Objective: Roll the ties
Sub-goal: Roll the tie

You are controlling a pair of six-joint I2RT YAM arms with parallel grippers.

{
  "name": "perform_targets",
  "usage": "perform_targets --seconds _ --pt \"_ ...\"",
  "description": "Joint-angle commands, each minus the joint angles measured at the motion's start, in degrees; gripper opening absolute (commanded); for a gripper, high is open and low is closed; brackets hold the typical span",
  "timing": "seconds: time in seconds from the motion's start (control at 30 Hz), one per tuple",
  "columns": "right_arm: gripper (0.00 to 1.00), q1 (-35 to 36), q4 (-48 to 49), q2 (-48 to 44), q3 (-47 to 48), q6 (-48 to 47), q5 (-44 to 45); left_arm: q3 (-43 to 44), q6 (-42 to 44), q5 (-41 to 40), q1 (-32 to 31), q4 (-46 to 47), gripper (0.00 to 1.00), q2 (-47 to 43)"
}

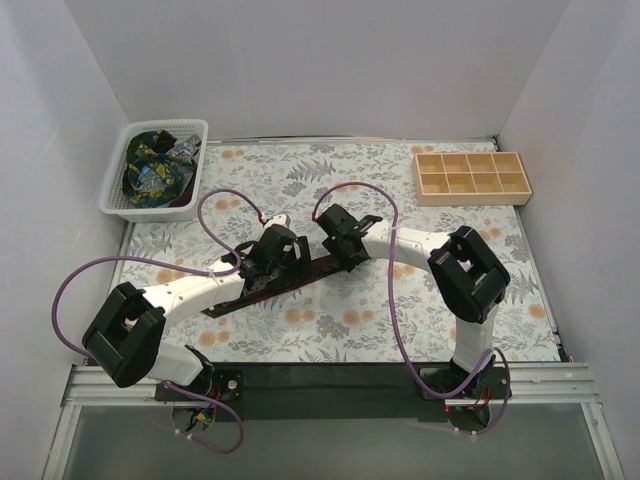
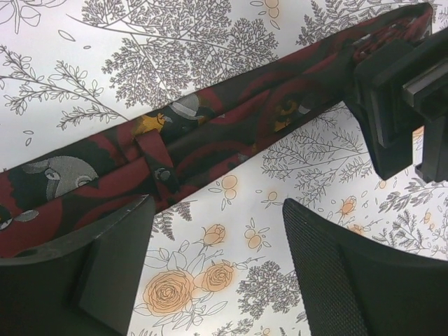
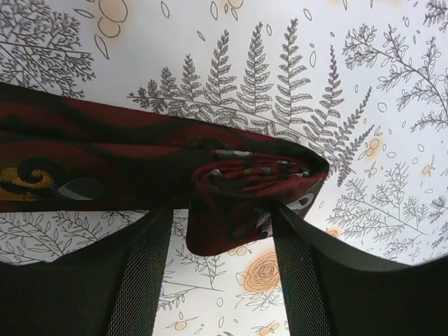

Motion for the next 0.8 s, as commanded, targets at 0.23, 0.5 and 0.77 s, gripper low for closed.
perform_targets --seconds 0.23,0.5,0.77 --pt "0.64 -1.2 -0.8 -8.4 4.3 1.1 -7.1 3.0 9.8 1.7 0.2 2.7 0.90 -2.8" --pt "0.80 -10.1 -0.7 -14.9 1.9 4.8 -16.9 7.1 20.5 7.1 -0.2 7.1 0.98 0.7" --pt "0.98 -27.2 5.6 -23.4 -9.6 8.7 -35.3 18.9 33.2 7.7 -5.1 9.7 0.98 14.9"
